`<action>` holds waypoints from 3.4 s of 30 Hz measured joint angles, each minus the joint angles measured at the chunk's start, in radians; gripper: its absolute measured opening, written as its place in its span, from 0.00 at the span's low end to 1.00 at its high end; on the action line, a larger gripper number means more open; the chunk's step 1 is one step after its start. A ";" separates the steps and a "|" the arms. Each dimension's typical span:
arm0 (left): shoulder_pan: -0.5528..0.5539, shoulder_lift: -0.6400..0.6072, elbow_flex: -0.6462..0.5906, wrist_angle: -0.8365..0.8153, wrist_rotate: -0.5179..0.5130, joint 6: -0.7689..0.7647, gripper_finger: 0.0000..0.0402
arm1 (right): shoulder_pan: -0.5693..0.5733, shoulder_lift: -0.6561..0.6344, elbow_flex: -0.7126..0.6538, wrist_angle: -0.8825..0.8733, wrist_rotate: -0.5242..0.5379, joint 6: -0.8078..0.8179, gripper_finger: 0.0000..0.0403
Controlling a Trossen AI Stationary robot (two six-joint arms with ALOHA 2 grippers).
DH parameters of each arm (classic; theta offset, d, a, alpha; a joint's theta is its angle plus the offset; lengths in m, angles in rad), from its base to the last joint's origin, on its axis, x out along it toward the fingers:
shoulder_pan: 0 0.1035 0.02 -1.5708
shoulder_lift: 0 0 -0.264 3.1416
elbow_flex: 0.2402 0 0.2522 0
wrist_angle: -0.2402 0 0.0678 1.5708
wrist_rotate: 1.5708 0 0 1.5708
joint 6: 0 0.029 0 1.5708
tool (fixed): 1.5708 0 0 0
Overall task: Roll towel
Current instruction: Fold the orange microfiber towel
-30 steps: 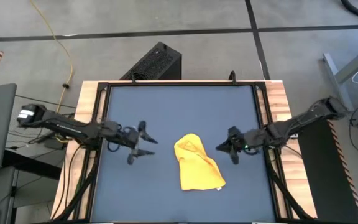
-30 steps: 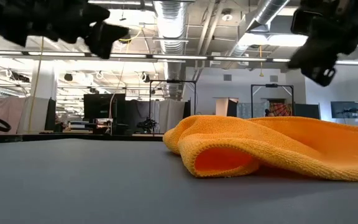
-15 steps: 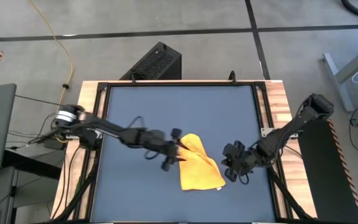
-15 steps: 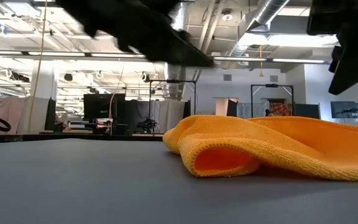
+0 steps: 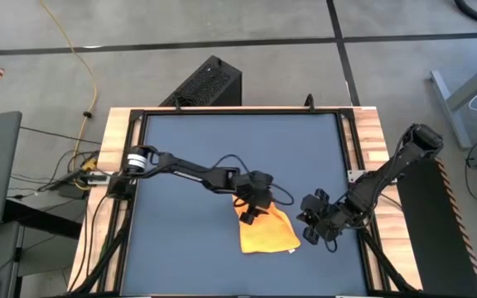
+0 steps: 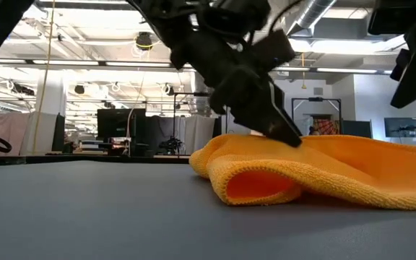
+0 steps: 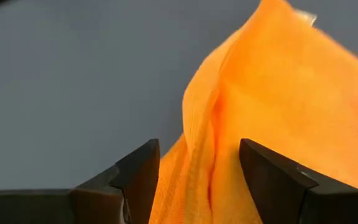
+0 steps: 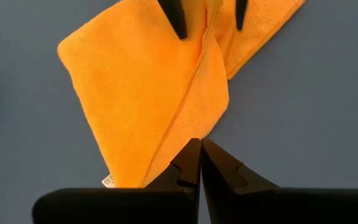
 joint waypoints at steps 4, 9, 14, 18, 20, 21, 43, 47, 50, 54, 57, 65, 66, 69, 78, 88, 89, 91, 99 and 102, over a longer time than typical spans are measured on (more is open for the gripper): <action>0.006 0.018 0.023 -0.028 0.017 0.000 0.47 | 0.000 0.000 0.000 0.011 -0.008 0.006 0.10; 0.005 0.017 0.024 -0.031 0.021 0.000 0.27 | -0.001 0.000 0.000 0.017 -0.057 0.006 0.10; 0.005 0.008 0.024 -0.033 0.020 -0.009 0.08 | -0.001 0.000 0.000 0.020 -0.063 0.007 0.10; 0.005 0.008 0.024 -0.033 0.028 -0.014 0.03 | -0.001 0.000 0.000 0.020 -0.064 0.008 0.14; 0.005 0.008 0.024 -0.033 0.034 -0.014 0.03 | -0.001 0.000 0.000 0.021 -0.064 0.008 0.17; 0.005 0.008 0.024 -0.034 0.036 -0.014 0.04 | -0.002 0.000 0.000 0.020 -0.064 0.008 0.18; 0.029 0.008 0.023 -0.052 0.036 0.003 0.00 | -0.058 0.201 0.018 0.152 -0.172 -0.117 0.54; 0.032 -0.003 0.022 -0.061 0.033 0.008 0.00 | -0.080 0.202 0.038 0.146 -0.218 -0.116 0.54; 0.032 -0.020 0.030 -0.097 0.001 0.011 0.00 | -0.096 0.202 0.051 0.150 -0.212 -0.116 0.53; 0.032 -0.040 0.060 -0.169 -0.014 0.023 0.00 | -0.120 0.227 0.051 0.143 -0.211 -0.109 0.51; 0.031 -0.058 0.067 -0.187 -0.014 0.027 0.00 | -0.129 0.272 0.051 0.154 -0.217 -0.113 0.50; 0.026 -0.099 0.066 -0.285 -0.014 0.047 0.00 | -0.156 0.385 0.121 -0.004 -0.235 -0.111 0.33; 0.025 -0.110 0.066 -0.297 -0.014 0.055 0.00 | -0.162 0.387 0.141 -0.043 -0.232 -0.135 0.28; 0.017 -0.173 0.066 -0.373 -0.014 0.078 0.00 | -0.185 0.382 0.229 -0.129 -0.219 -0.251 0.08; 0.012 -0.502 0.067 -0.560 -0.064 0.107 0.00 | -0.329 0.347 0.689 -0.519 -0.035 -0.696 0.04; 0.028 -0.768 0.067 -0.741 -0.395 0.070 0.00 | -0.566 0.347 1.206 -0.692 0.043 -1.185 0.03; 0.035 -0.777 0.067 -0.750 -0.404 0.058 0.00 | -0.592 0.347 1.226 -0.689 -0.004 -1.203 0.03; 0.043 -0.784 0.067 -0.786 -0.411 0.036 0.00 | -0.637 0.347 1.240 -0.692 -0.134 -1.228 0.03; 0.048 -0.770 0.067 -0.845 -0.434 0.050 0.00 | -0.665 0.364 1.240 -0.735 -0.338 -1.235 0.03; 0.049 -0.763 0.067 -0.897 -0.429 0.036 0.00 | -0.657 0.368 1.239 -0.751 -0.319 -1.234 0.03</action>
